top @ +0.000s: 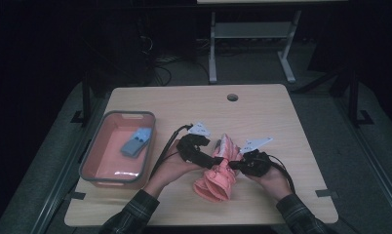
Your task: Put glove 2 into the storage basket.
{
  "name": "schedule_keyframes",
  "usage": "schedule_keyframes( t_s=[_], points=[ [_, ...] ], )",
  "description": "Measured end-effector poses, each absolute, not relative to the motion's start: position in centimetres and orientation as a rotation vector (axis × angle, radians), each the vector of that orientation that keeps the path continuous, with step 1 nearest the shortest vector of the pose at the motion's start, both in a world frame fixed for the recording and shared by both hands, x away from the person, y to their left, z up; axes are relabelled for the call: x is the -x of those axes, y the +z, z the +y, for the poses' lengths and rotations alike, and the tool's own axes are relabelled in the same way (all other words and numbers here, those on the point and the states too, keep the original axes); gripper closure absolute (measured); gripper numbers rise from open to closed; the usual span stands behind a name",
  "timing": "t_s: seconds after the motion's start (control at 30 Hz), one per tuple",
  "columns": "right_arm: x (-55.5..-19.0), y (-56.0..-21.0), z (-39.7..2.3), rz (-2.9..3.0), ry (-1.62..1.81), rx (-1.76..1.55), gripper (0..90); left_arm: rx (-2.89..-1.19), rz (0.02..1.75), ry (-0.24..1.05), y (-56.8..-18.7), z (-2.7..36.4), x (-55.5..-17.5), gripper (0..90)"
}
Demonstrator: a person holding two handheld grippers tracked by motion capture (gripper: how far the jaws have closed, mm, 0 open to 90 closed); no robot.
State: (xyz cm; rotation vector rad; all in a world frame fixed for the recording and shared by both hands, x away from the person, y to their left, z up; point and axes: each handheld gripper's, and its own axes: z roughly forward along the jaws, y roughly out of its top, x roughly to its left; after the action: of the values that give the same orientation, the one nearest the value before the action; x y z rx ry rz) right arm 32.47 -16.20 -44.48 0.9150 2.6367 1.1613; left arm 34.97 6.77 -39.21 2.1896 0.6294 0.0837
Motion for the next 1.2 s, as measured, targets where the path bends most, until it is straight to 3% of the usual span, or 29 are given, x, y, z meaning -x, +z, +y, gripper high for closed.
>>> schedule_keyframes(
  t_s=[0.23,1.2],
  points=[
    [-32.4,-44.5,-16.1,2.637,1.139,-0.904,90.0,-2.224,0.657,0.069,-40.8,5.4,-35.7,12.9],
    [-32.4,-45.0,-15.4,2.659,1.077,-0.878,90.0,-2.2,0.764,-0.268,-46.5,6.3,-37.9,12.6]
  ],
)
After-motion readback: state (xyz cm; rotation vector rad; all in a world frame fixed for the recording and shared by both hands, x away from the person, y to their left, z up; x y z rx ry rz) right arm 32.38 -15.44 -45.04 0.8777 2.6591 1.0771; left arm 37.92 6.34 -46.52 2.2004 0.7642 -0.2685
